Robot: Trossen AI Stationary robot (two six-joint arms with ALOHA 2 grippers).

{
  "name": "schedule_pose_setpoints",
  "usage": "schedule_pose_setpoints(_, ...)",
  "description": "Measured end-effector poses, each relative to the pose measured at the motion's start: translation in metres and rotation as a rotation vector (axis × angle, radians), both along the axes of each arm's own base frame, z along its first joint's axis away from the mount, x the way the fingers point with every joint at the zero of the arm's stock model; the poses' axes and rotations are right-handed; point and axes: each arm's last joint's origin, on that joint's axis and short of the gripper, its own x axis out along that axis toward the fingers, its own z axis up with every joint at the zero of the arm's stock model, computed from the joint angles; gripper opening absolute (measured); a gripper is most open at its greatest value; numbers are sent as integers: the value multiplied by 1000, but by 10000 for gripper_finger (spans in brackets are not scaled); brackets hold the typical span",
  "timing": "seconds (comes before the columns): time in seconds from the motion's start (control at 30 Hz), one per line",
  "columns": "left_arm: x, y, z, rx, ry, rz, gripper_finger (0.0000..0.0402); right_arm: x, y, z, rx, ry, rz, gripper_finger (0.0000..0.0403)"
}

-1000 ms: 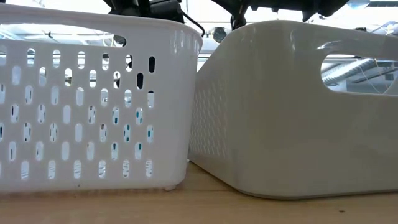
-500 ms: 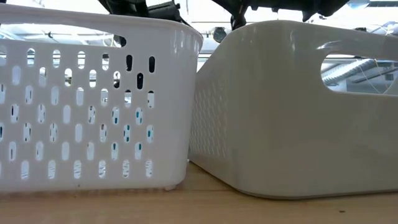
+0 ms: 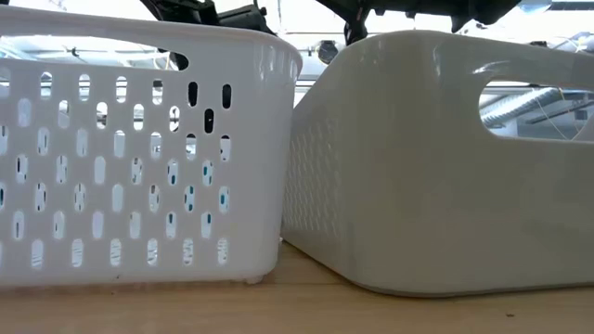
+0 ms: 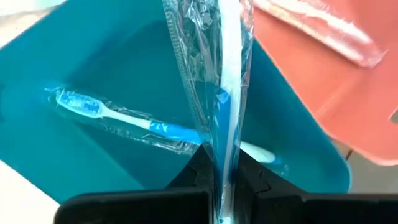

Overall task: Pick & Place Toothbrushes
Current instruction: Put the blue toothbrush into the blue bin

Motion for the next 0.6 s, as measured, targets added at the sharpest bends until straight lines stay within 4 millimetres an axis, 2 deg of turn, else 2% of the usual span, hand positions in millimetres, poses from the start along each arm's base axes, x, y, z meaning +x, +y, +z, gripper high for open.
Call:
schedule_pose_setpoints(0.13, -2, 0, -1, -3, 22, -12, 10, 0, 0, 0, 0, 0, 0, 128)
schedule_pose_setpoints(0.4, -3, -1, -1, -19, 36, -14, 52, 0, 0, 0, 7, 1, 1, 128)
schedule_pose_setpoints(0.6, -3, -1, -1, -25, 36, 1, 57, 0, 0, 0, 7, 1, 1, 128)
